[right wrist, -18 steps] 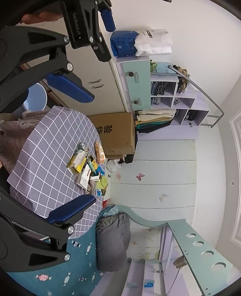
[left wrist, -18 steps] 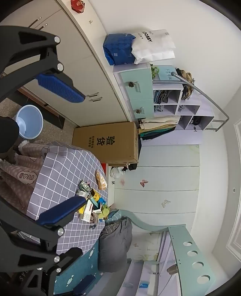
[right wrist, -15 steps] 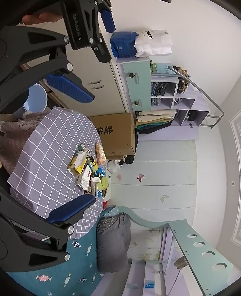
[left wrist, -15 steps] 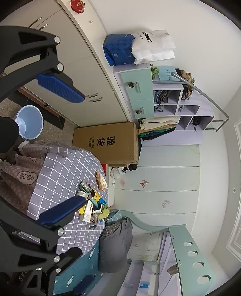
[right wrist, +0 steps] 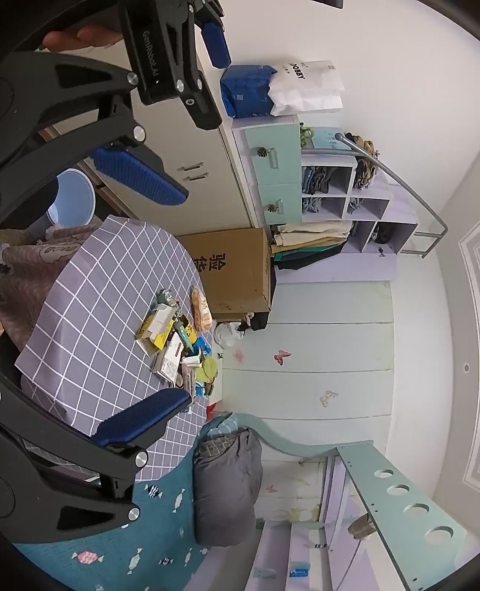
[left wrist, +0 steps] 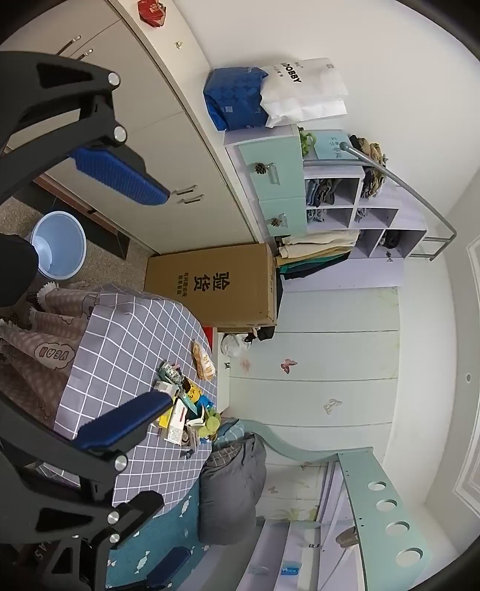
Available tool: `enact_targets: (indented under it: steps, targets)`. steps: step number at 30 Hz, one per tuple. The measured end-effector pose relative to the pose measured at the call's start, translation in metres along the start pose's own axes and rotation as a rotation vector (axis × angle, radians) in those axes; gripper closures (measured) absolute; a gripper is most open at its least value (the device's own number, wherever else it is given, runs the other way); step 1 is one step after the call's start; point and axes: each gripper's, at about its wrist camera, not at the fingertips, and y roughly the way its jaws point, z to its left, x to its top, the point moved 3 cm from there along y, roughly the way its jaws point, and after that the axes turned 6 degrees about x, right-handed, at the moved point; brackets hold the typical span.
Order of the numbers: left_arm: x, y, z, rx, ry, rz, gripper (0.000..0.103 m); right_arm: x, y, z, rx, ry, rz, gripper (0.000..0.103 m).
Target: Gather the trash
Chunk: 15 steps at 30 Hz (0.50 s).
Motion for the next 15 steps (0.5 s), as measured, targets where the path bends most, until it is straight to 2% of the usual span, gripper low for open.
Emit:
enact_targets:
  steps: [15]
  targets:
    - [0.0003, -0.0011, -0.0081, 0.000, 0.007, -0.001, 0.004, -0.0060, 0.0068, 0.0069, 0.010, 0.001, 0.015, 0.006]
